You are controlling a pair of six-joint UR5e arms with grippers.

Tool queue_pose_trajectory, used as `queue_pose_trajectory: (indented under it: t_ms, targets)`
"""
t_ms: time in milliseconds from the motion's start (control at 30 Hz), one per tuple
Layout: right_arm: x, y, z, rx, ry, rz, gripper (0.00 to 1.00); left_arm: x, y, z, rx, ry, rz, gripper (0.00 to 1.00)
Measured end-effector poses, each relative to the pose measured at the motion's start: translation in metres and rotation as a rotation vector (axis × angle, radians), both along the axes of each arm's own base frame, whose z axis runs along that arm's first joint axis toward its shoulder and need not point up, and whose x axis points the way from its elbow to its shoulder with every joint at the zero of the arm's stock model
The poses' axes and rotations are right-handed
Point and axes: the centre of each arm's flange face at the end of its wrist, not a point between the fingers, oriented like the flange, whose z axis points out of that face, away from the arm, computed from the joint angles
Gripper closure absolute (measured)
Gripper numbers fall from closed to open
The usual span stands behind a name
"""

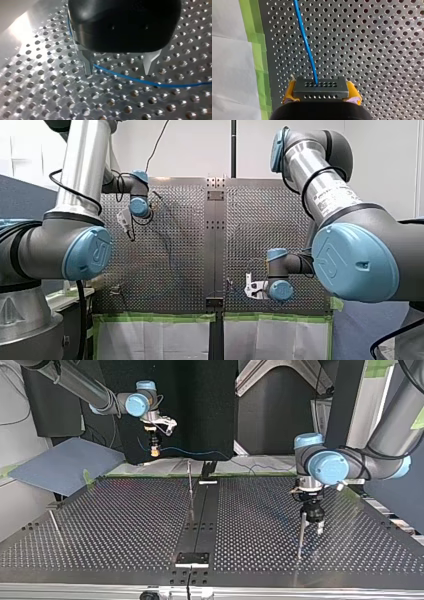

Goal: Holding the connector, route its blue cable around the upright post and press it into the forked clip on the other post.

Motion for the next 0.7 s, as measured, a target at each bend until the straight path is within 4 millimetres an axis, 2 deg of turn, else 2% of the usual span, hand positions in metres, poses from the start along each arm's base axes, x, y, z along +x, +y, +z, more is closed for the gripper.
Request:
queue_pose_trajectory:
  t_ms: [200,367,700]
  targets:
    - [-0.001,-0.001,0.000,-0.001,-0.003,-0.002,1.00,-0.009,-0.006,-0.005,-0.007,0.054,0.018,0.00]
    - [-0.001,-0.001,0.001,-0.006,-0.007,-0.003,1.00,-0.021,-0.006,-0.001,0.005,0.089,0.053,0.00]
    - [-0.001,-0.003,0.001,-0.011,-0.017,-0.005,1.00,-0.067,0.015,0.005,0.087,0.190,0.159,0.00]
